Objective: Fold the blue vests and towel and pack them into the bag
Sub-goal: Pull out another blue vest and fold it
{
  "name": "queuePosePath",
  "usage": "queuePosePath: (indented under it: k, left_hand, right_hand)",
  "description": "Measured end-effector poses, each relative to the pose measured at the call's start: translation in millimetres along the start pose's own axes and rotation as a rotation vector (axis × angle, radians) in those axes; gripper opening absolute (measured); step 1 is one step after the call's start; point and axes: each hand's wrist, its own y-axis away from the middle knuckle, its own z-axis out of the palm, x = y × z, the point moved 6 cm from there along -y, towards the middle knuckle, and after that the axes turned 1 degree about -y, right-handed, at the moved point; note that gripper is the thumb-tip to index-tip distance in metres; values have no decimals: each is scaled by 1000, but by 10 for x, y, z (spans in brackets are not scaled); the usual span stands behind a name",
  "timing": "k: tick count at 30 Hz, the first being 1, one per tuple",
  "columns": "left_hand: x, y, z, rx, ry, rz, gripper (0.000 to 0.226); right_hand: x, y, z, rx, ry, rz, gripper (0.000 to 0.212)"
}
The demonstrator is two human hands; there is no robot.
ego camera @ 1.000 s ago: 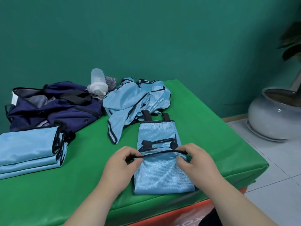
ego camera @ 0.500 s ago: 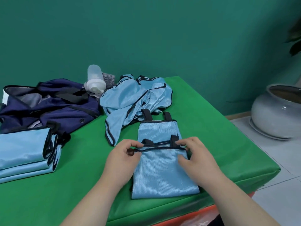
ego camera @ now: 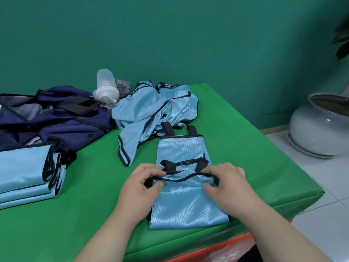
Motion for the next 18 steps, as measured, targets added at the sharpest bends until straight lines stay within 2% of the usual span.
queuePosePath:
  k: [4, 9, 12, 15, 18]
  left_hand:
    - [-14, 3, -10, -3, 33, -15, 38]
    - [-76, 1, 11, 8, 82, -72, 43]
    - [-120, -3, 22, 5, 107, -102, 45]
    - [-140, -15, 14, 9, 139, -112, 45]
    - [-138, -26, 6, 10, 92, -97, 44]
  right_hand:
    - [-27, 35, -42, 21, -135, -3, 24]
    - [-31, 53, 3, -29, -171, 28, 28]
    - [-21, 47, 4, 11, -194, 25, 32]
    - [-30, 47, -10, 67, -329, 22, 39]
    - [2, 44, -7, 95, -481, 76, 33]
